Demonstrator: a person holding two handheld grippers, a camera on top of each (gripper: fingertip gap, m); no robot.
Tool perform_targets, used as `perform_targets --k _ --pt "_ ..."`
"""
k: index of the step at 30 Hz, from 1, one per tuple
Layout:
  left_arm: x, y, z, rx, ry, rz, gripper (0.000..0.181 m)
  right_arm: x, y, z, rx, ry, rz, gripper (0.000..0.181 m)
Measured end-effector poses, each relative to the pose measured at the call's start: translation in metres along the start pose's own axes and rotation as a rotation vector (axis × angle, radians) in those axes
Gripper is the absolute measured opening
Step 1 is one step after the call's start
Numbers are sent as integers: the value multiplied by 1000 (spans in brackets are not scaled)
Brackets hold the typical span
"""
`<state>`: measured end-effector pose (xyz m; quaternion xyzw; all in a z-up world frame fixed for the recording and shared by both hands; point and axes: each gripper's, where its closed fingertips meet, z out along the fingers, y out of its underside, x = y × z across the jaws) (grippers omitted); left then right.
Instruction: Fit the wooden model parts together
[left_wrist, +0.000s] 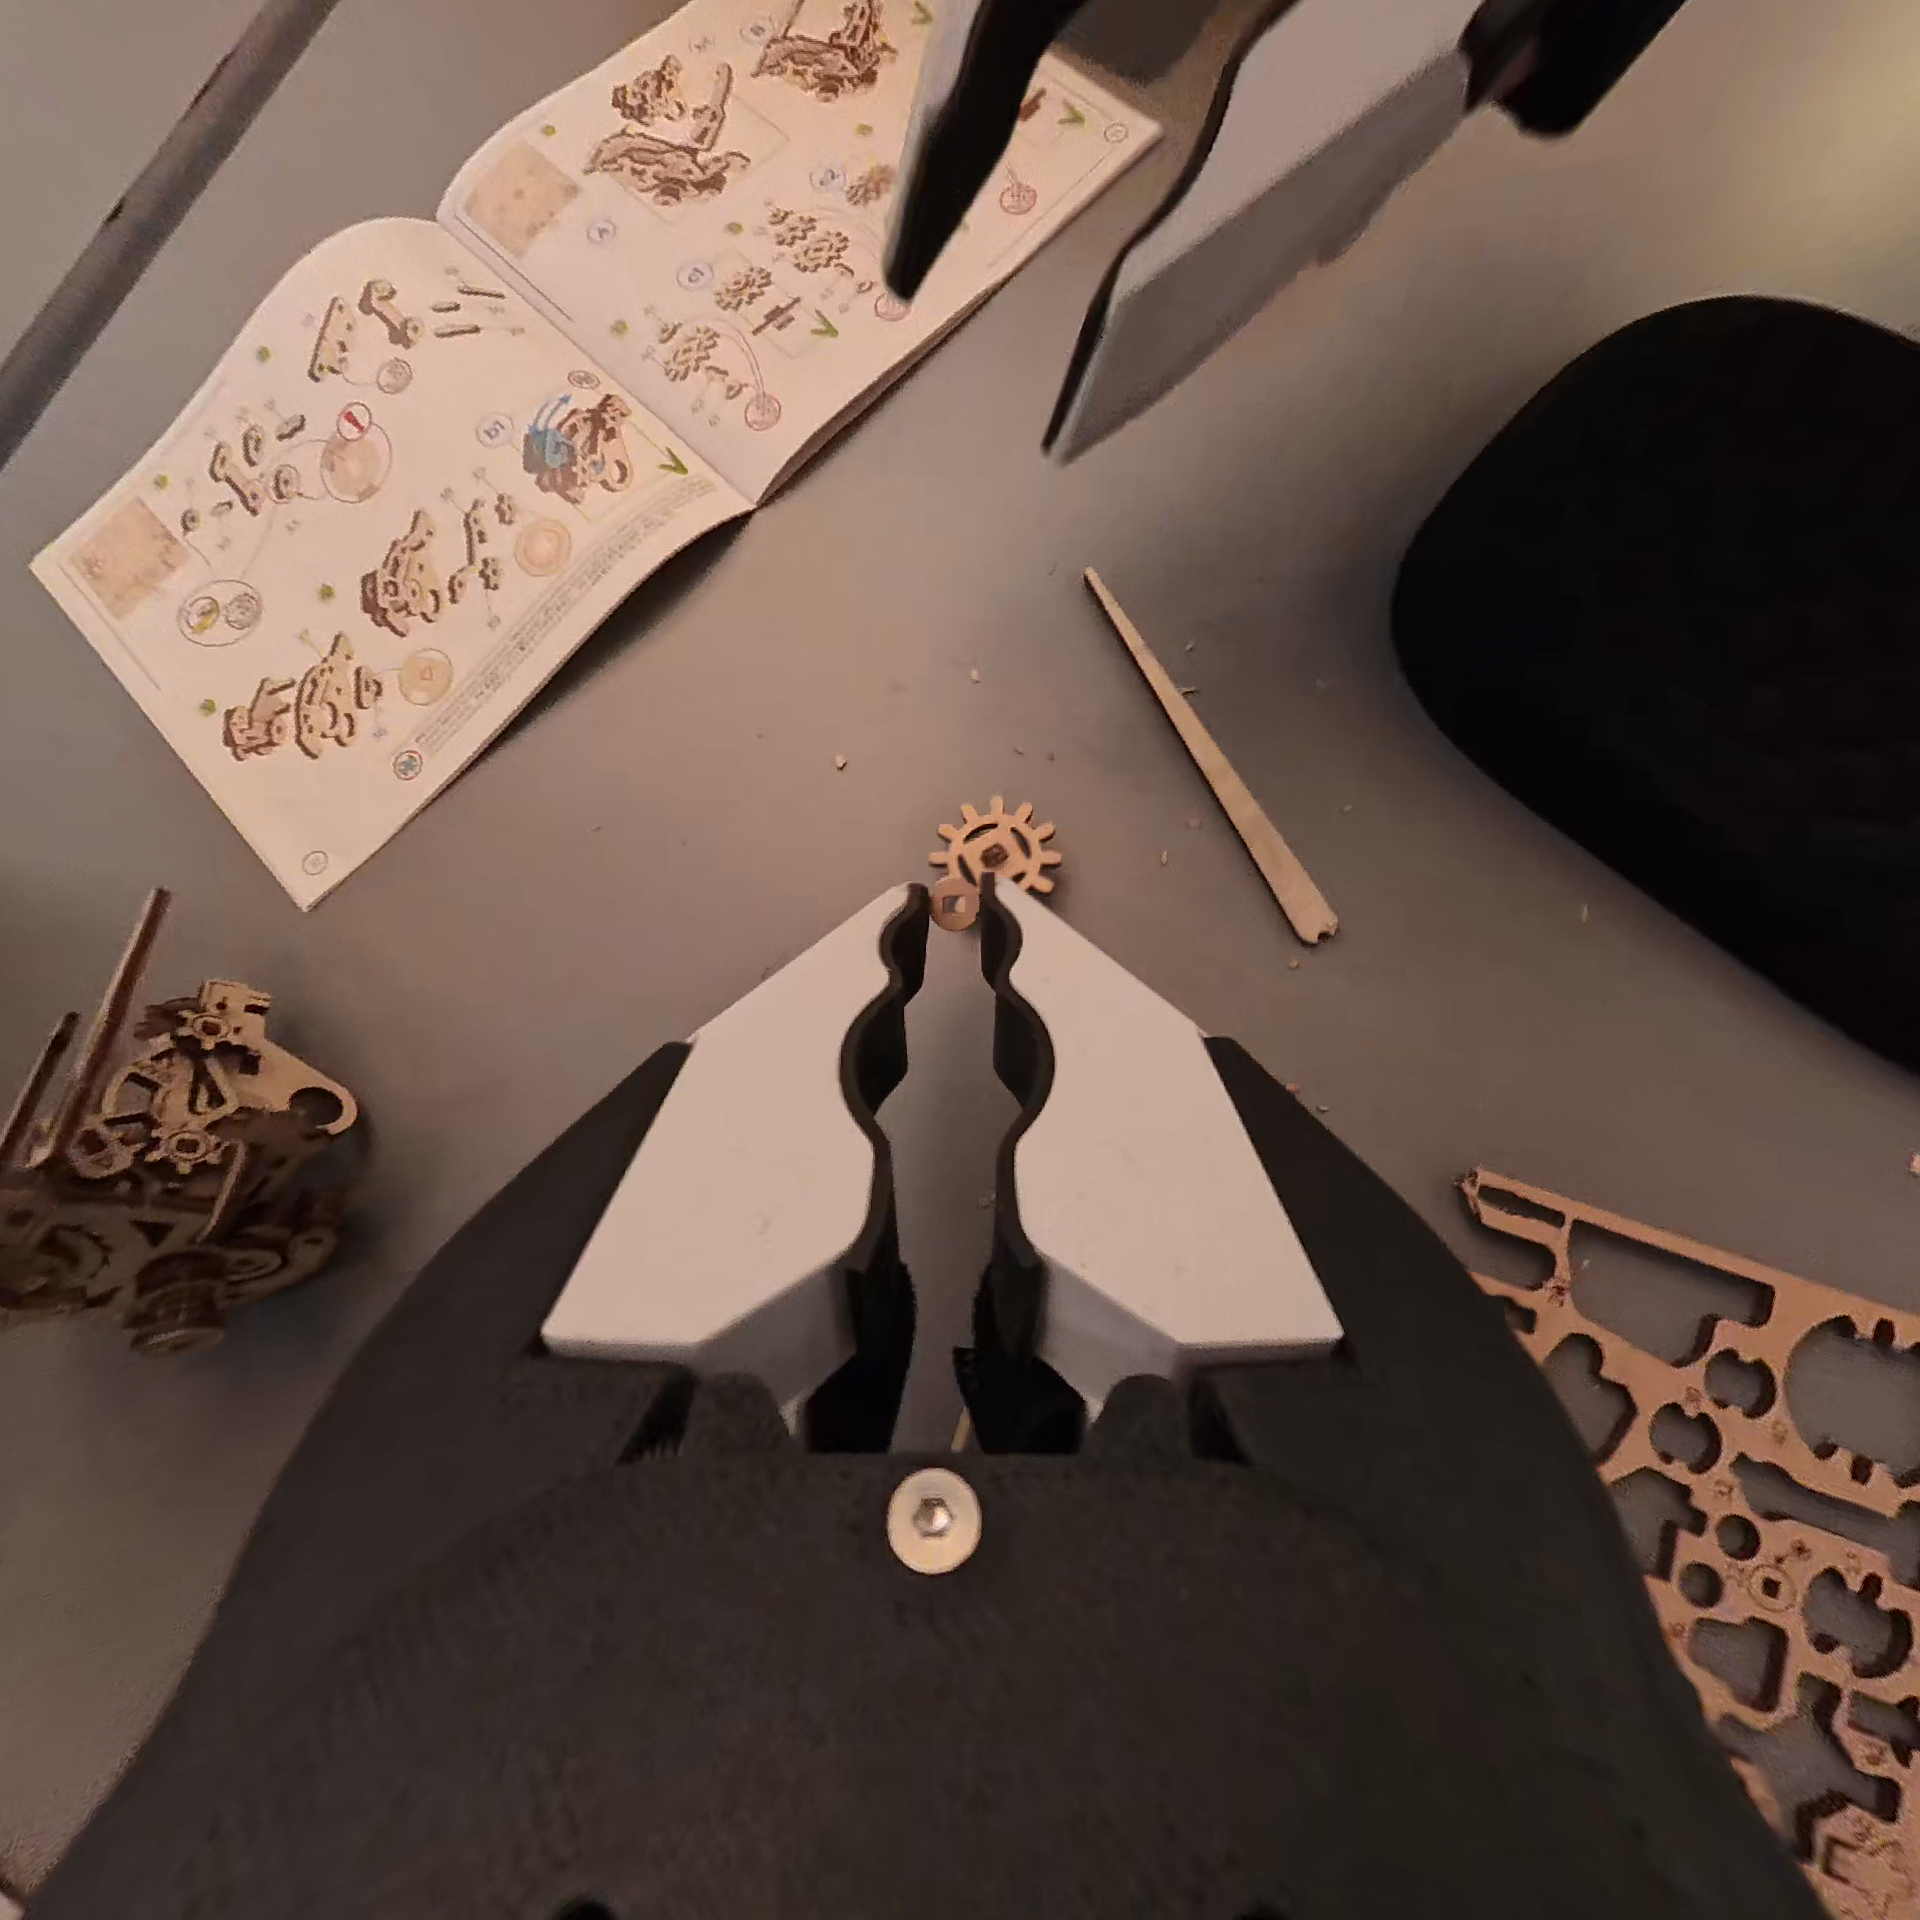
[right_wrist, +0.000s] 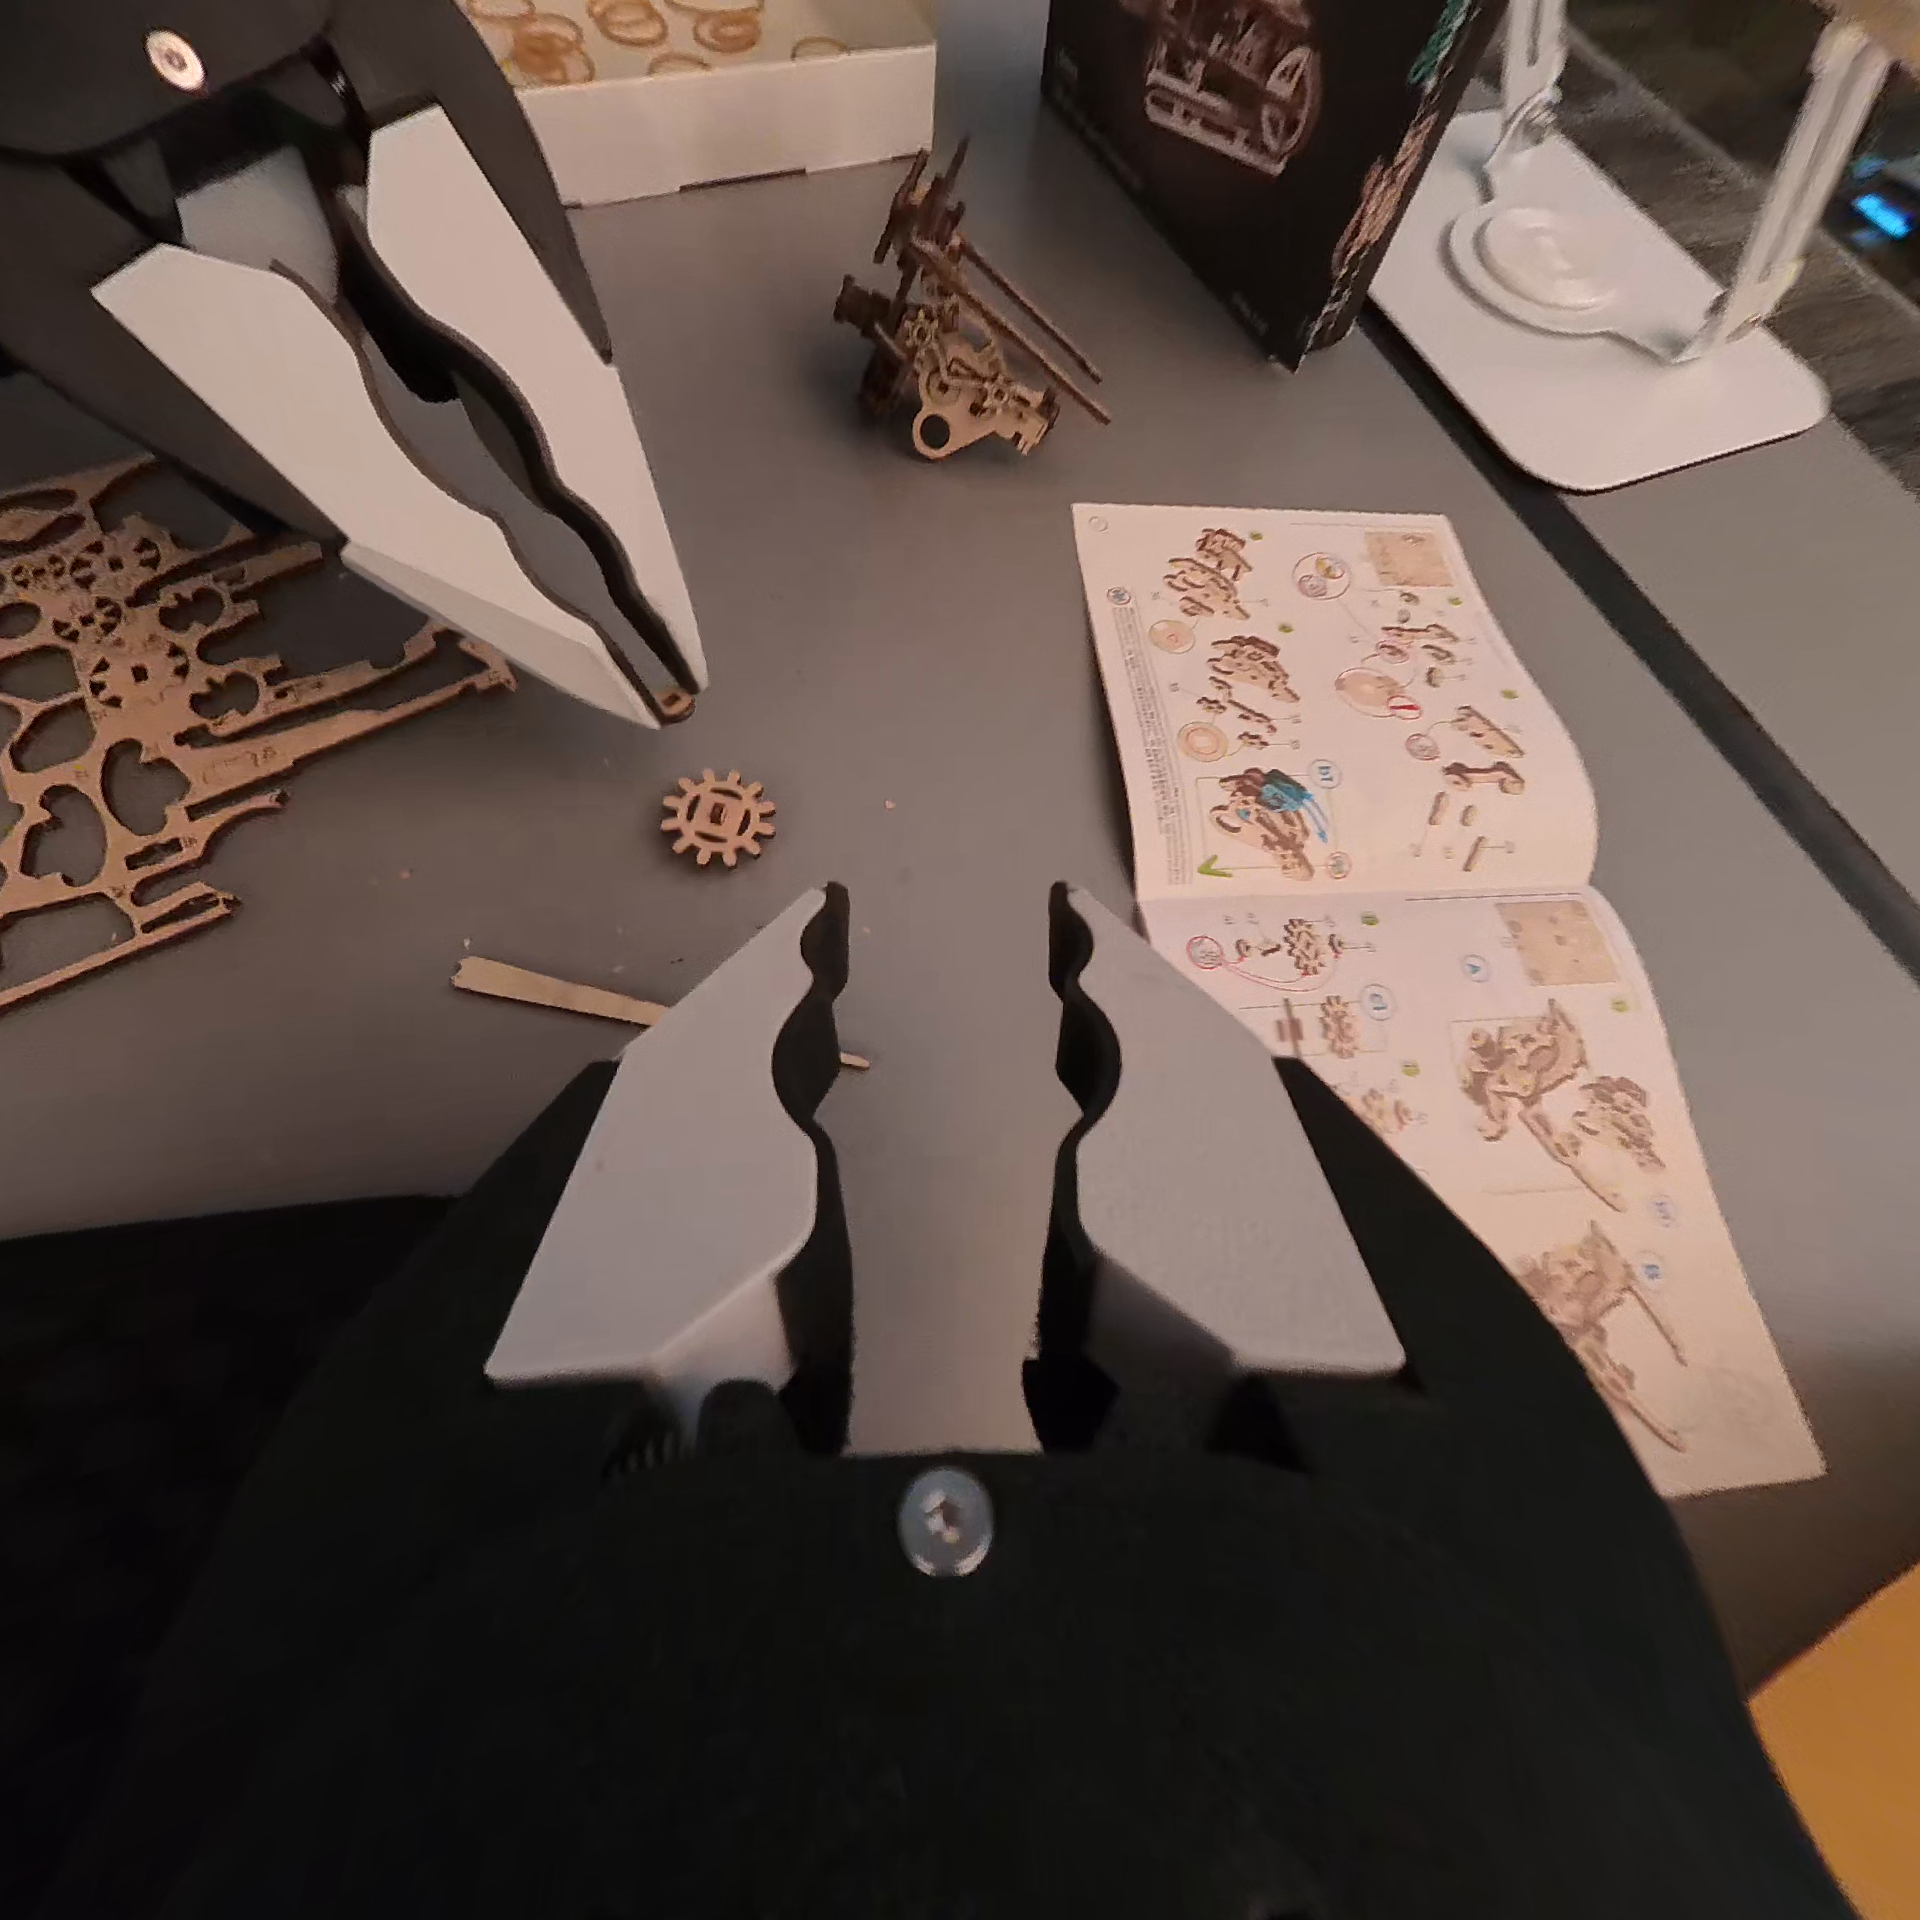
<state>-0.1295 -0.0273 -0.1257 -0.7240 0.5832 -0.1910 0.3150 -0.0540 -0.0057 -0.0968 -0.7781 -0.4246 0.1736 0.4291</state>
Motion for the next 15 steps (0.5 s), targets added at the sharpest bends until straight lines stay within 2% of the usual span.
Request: perform_targets --k 1,7,15 --pt "1 -1 2 -10 2 -4 8 -3 3 4 -12 -13 -3 37" --pt "2 -2 15 -68 -16 -33 8 -4 19 19 -89 -9 -28 38" --pt "4 -3 24 -100 -1 -80 8 18 21 5 -42 41 41 37"
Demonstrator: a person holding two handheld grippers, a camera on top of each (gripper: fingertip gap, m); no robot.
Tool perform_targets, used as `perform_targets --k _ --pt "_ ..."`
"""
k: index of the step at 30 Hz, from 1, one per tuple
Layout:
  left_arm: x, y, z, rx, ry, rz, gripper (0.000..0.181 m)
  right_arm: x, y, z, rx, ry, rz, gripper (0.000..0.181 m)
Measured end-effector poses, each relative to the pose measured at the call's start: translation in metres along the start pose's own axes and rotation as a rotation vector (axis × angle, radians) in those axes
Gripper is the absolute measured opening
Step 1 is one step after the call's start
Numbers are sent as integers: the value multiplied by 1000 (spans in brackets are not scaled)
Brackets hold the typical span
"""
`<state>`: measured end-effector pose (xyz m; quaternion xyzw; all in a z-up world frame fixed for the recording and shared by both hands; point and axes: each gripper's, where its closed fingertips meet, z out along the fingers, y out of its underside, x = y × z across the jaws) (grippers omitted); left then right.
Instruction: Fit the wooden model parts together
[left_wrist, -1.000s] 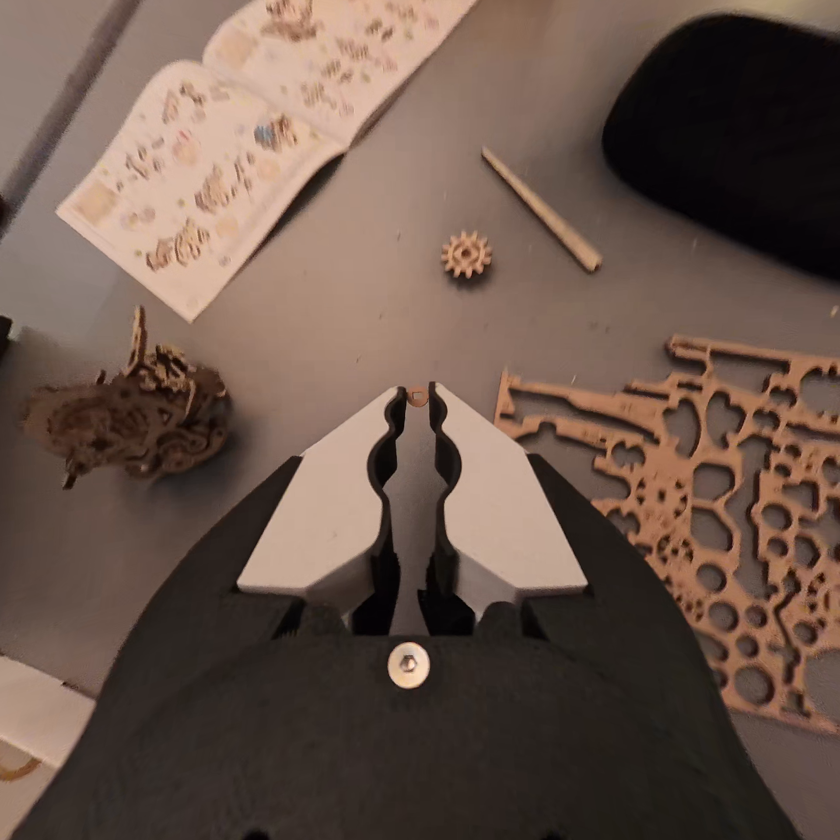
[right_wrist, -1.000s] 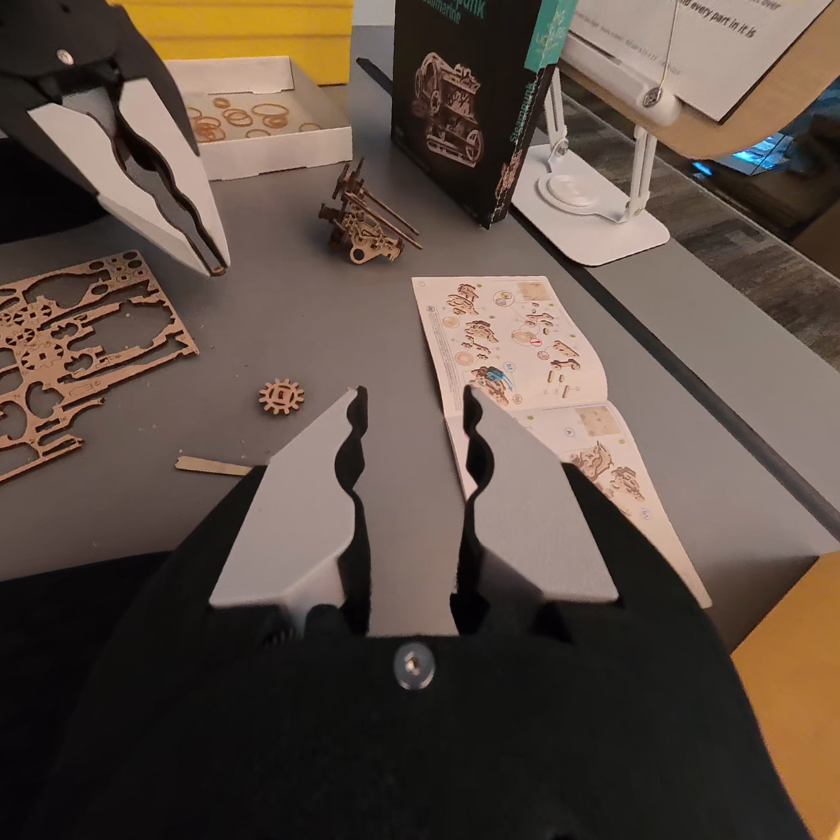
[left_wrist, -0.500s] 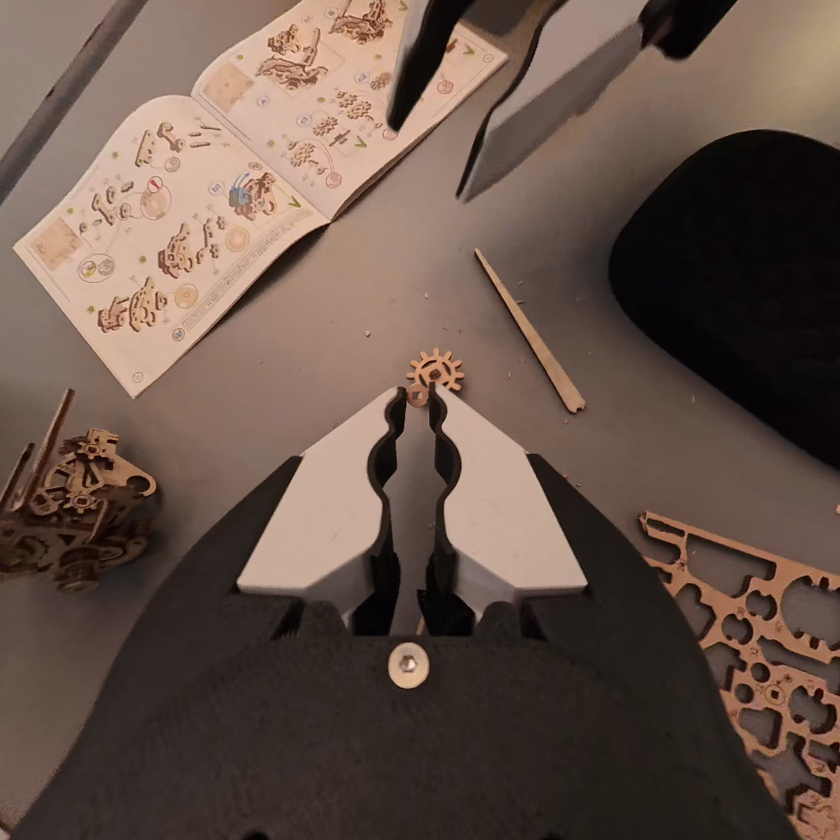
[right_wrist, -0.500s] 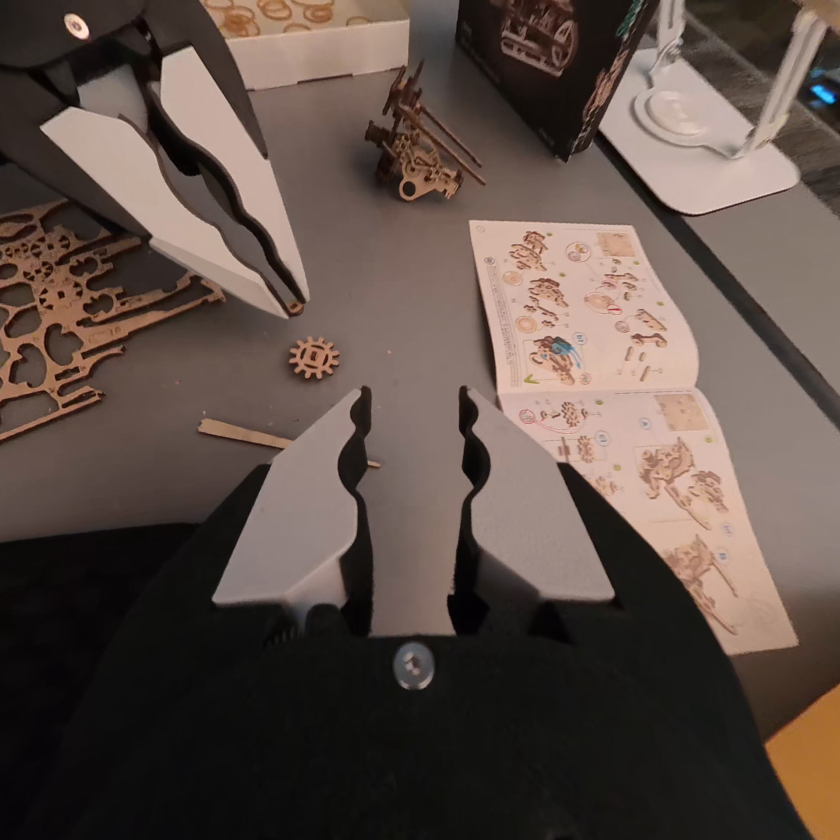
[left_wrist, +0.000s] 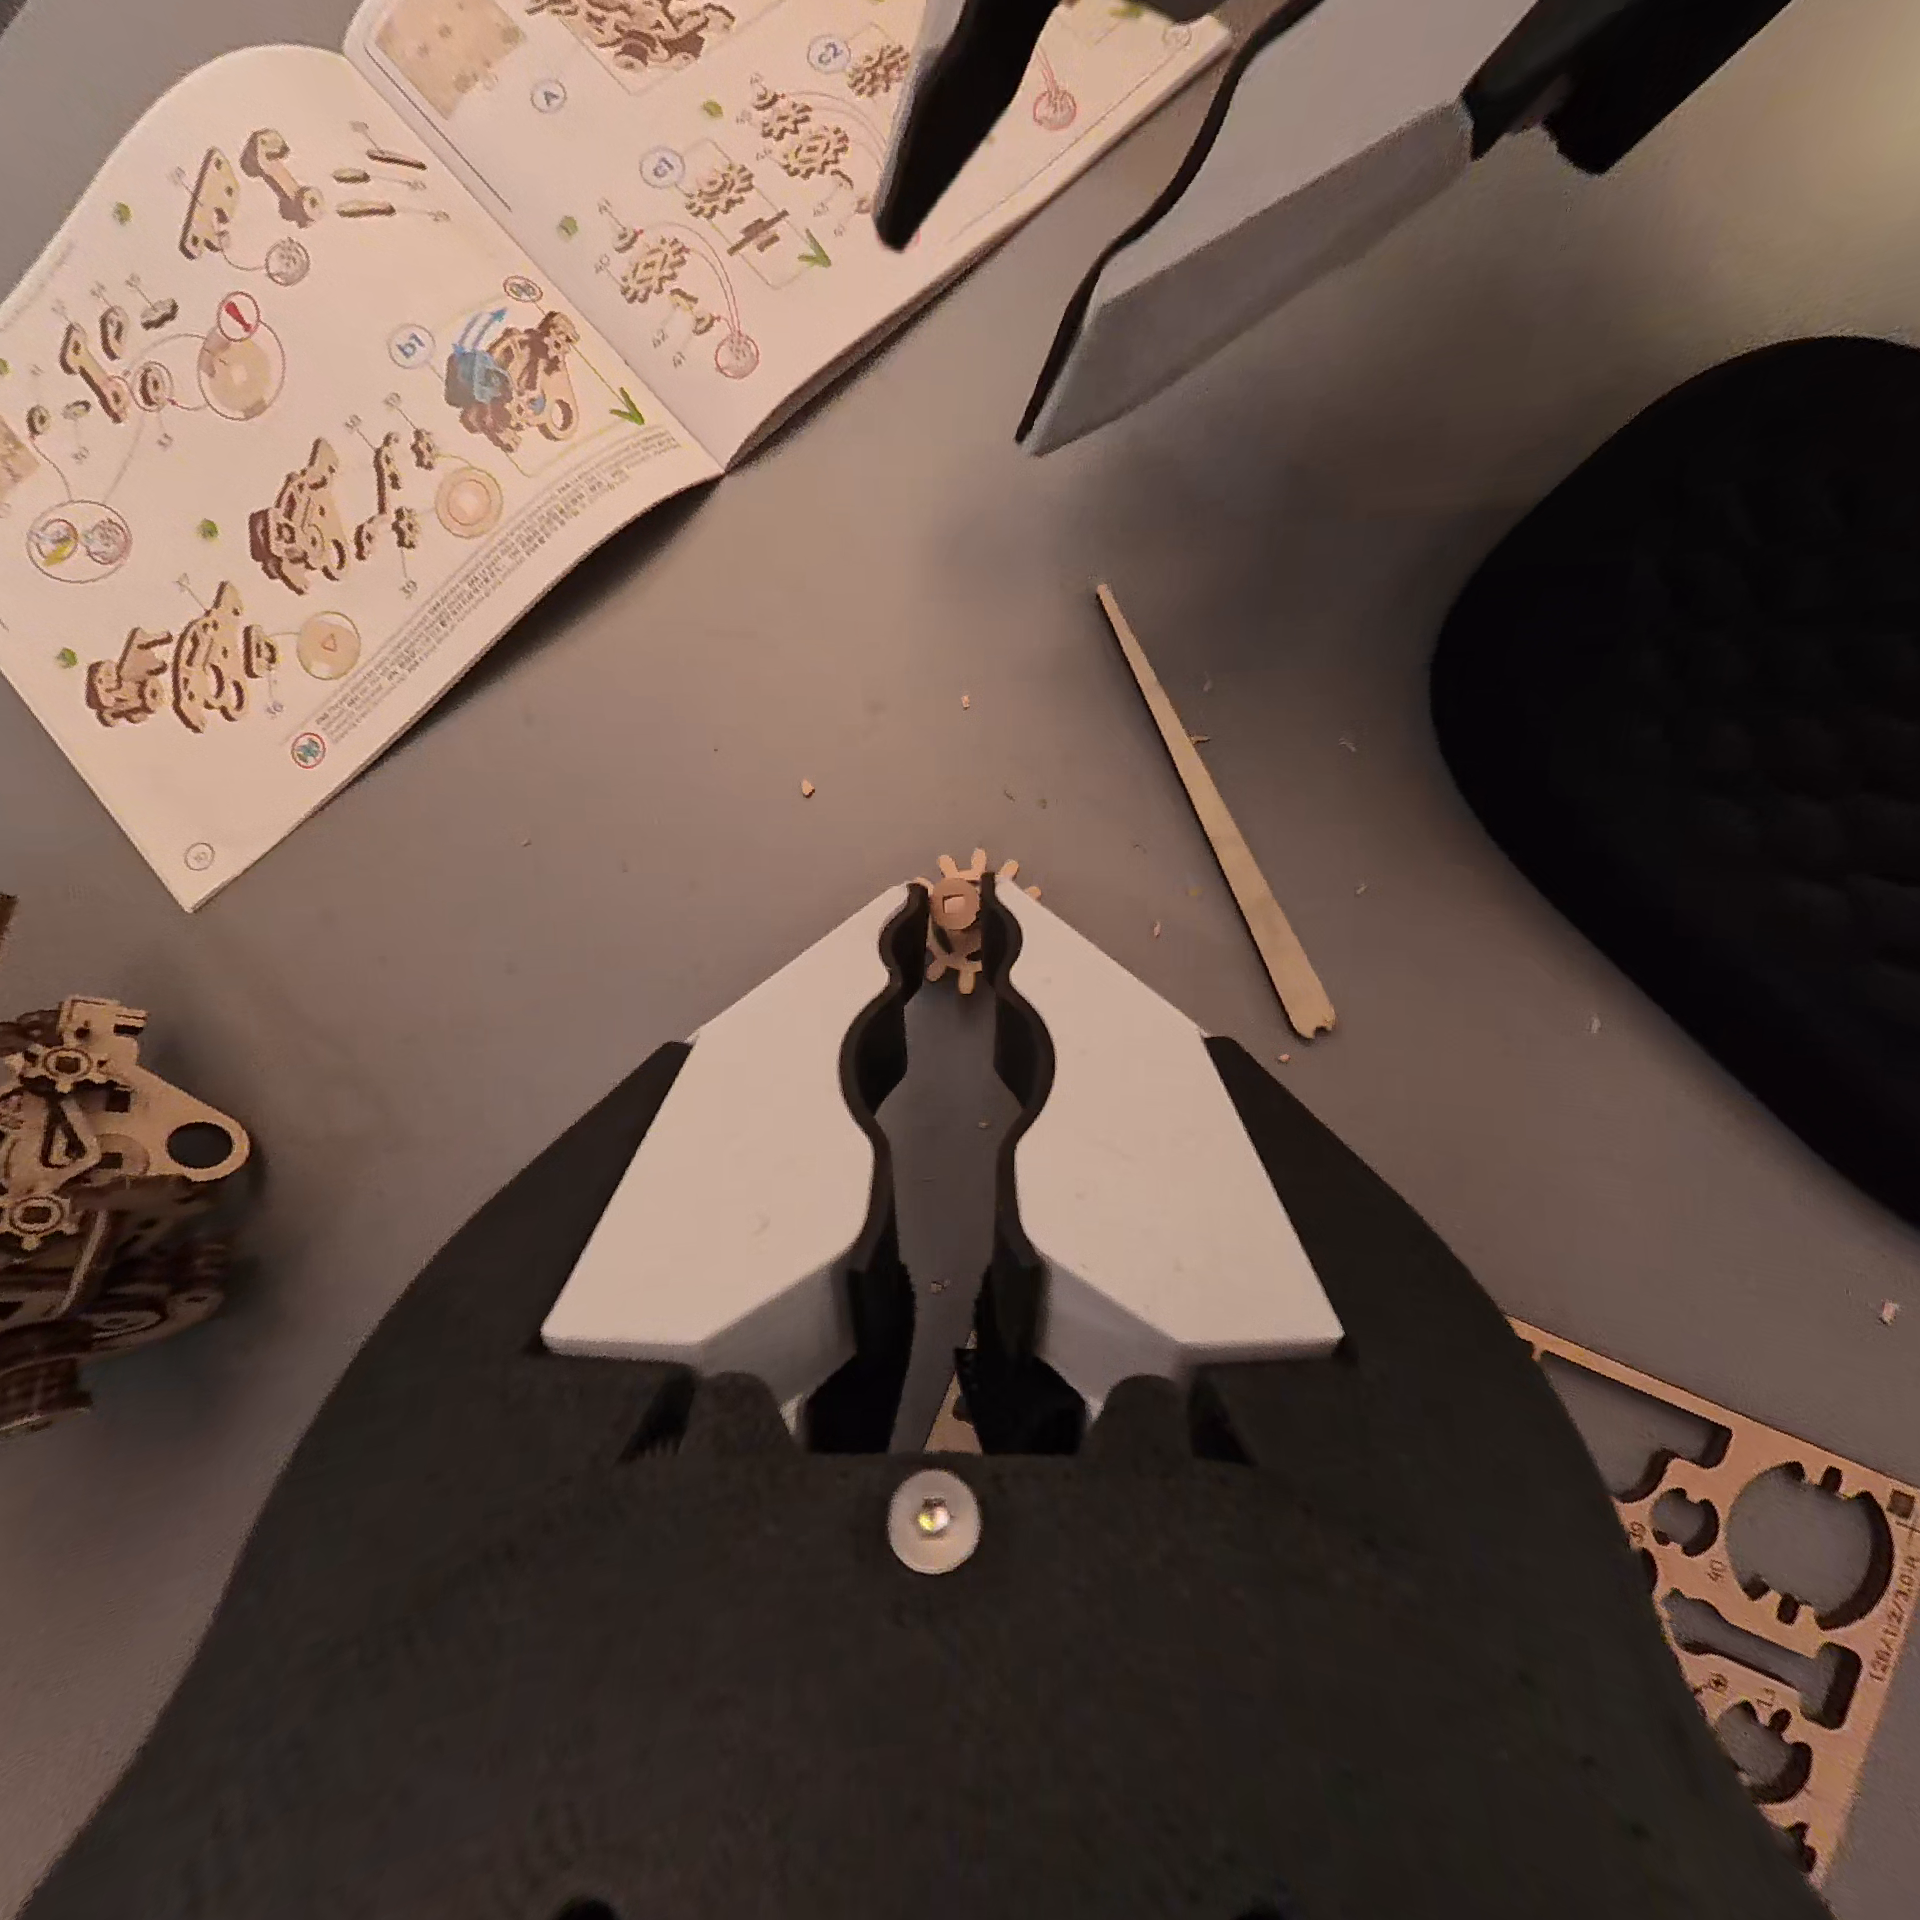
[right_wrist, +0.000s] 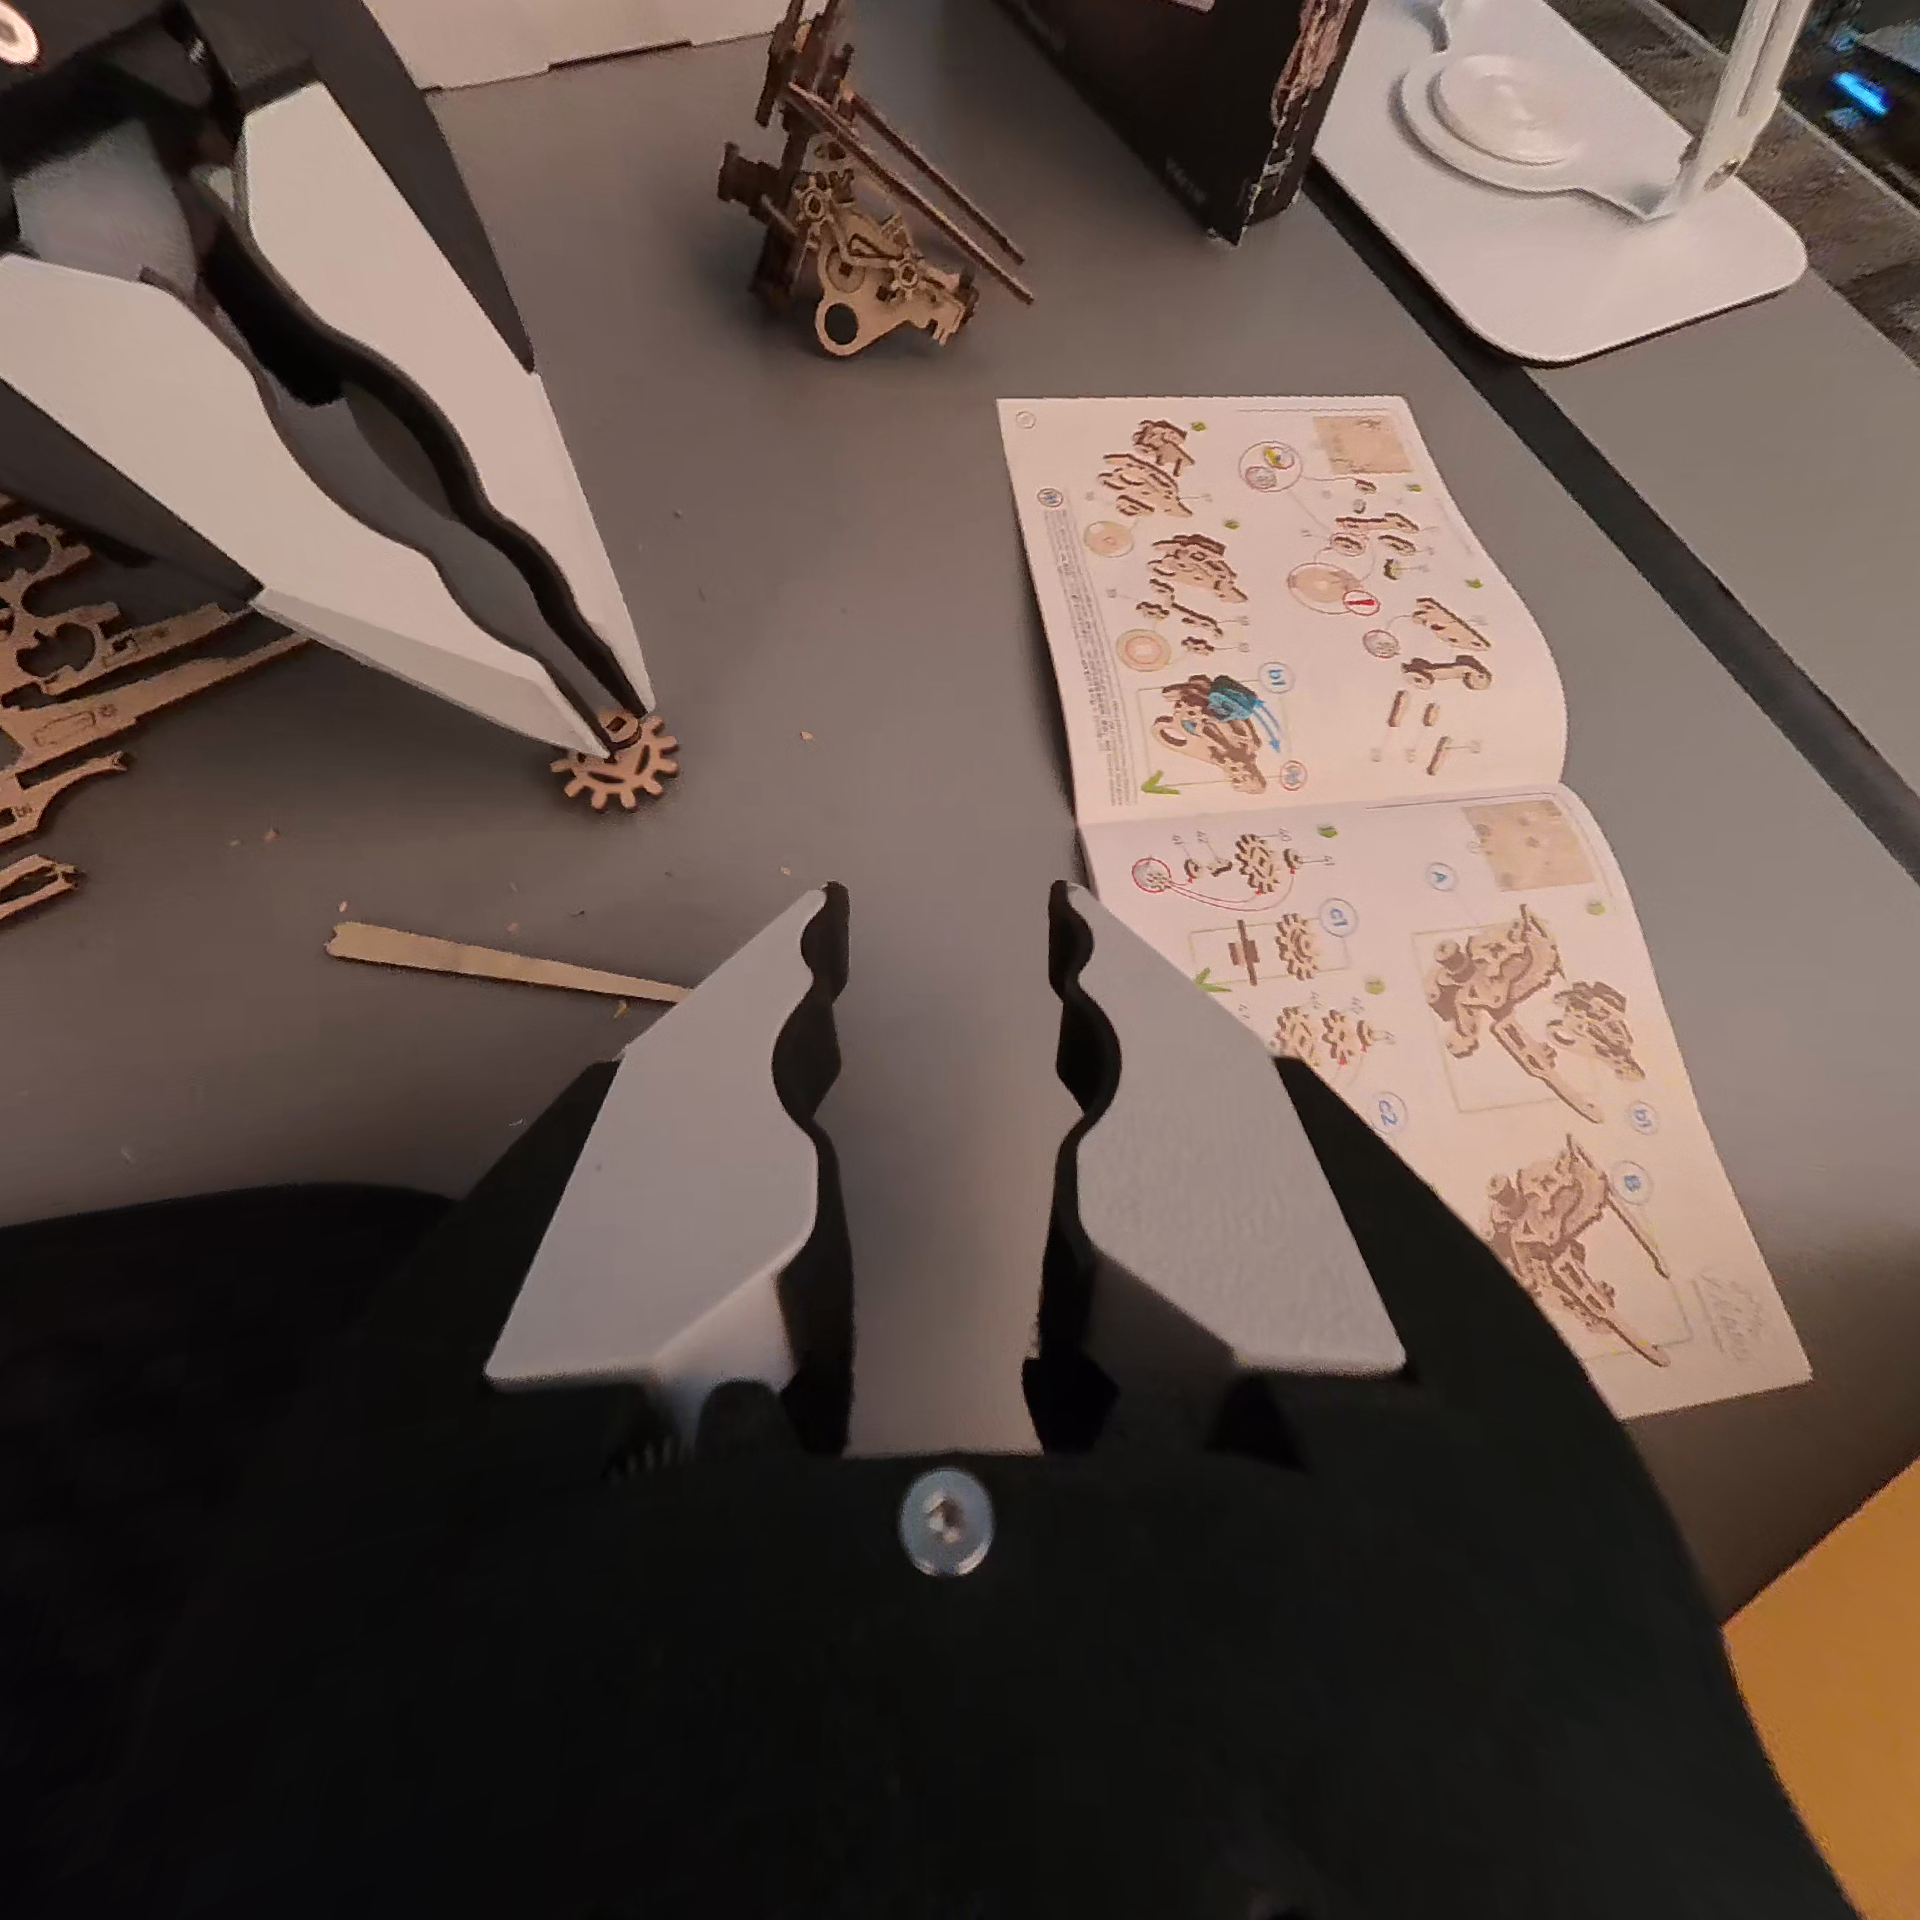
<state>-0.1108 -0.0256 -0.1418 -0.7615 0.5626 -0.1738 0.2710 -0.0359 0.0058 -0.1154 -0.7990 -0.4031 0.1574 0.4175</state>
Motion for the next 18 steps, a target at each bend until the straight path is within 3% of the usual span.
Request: perform_targets --k 11,15,18 --pt "3 2 4 -9 -17 6 8 -3 8 3 -53 2 -37 37" --pt "-7 -13 -12 103 -105 81 8 -13 -12 -1 53 -63 2 36" --pt "-11 -24 -31 199 -250 204 8 -29 -37 -6 178 -218 186 30"
